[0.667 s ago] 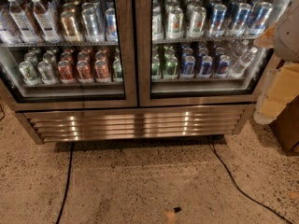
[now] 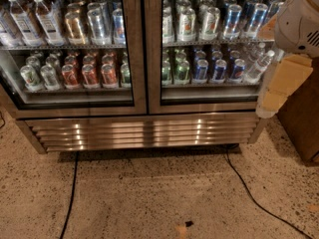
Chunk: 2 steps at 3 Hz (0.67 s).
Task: Open right fridge door
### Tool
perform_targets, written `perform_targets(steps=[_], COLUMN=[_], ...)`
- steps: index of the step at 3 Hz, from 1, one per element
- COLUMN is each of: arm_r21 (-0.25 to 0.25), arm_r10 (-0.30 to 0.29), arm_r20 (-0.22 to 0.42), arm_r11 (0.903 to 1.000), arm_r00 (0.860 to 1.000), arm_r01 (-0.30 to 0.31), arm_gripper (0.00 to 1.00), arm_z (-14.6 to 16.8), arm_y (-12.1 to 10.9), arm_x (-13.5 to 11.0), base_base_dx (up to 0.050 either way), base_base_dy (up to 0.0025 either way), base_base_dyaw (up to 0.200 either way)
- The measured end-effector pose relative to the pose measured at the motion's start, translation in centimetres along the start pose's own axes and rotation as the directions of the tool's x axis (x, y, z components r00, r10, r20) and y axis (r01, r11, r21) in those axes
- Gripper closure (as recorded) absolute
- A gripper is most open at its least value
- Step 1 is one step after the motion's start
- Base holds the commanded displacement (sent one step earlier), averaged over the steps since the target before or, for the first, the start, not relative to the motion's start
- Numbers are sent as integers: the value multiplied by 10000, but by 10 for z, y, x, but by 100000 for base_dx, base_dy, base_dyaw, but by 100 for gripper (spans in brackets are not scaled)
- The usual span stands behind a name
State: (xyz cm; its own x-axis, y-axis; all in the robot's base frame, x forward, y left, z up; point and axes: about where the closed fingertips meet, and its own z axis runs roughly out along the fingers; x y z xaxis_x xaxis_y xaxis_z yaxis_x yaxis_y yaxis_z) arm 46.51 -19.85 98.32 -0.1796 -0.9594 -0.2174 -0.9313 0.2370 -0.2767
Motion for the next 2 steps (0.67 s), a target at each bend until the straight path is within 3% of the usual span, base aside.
perform_targets(steps=[1, 2], arm_r21=[297, 280], arm_r10=[-78, 195], arm_r20=[31, -151], arm_r11=[9995, 9994], arm_r00=[10000, 9997], arm_r01=[77, -191], arm_gripper=[0, 0], arm_z=[7, 29], arm_y=[-29, -82], arm_x=[-22, -50], base_base_dx=[0, 0], base_base_dy=[0, 0], base_base_dyaw=[0, 0])
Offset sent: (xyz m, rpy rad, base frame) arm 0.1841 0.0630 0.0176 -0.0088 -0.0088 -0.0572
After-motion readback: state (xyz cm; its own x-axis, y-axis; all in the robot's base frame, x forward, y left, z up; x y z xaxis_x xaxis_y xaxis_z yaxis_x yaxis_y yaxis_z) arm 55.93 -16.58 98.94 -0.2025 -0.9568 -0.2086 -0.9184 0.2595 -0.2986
